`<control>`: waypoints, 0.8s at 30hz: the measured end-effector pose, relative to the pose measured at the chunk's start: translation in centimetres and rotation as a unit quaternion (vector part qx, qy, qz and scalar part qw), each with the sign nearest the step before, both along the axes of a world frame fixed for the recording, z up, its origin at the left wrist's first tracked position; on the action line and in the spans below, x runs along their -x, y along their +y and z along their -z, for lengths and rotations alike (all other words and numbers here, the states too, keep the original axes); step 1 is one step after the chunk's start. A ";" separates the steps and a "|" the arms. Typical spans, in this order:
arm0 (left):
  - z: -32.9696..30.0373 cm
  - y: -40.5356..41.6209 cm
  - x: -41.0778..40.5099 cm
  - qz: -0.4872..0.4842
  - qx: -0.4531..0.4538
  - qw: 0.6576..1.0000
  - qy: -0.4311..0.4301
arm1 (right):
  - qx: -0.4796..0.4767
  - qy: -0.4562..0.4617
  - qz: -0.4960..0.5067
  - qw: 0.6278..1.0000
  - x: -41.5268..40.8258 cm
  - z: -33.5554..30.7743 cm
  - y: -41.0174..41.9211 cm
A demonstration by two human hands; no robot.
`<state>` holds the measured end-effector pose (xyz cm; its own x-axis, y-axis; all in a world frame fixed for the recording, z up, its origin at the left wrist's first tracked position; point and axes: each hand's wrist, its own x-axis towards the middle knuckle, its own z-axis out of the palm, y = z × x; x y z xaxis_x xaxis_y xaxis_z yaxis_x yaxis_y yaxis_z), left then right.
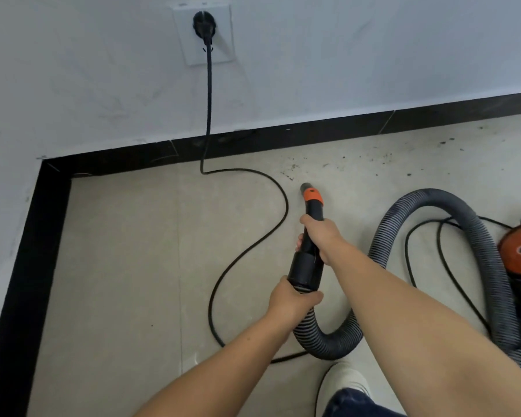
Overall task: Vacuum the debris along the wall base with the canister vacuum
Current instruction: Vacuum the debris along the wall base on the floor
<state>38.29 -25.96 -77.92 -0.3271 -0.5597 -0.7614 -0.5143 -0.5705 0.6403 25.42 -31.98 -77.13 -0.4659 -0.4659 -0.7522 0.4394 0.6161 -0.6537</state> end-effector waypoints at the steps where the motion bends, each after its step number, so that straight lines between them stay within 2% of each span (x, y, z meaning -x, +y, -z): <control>1: -0.1 -0.2 0.3 0.006 -0.009 1.000 0.005 | -0.003 0.003 0.000 1.000 0.4 0.0 -0.1; 8: -3.6 -0.1 0.5 -0.050 -0.107 0.993 -0.025 | -0.012 -0.004 -0.082 0.997 -0.8 -1.1 -0.3; 14: -4.6 -1.8 2.4 -0.066 -0.099 0.992 -0.039 | -0.030 -0.018 -0.099 0.994 1.1 -2.1 -2.7; 24: -0.9 -3.3 3.0 -0.116 -0.098 0.987 -0.050 | -0.001 0.012 -0.141 0.990 0.3 0.3 -5.3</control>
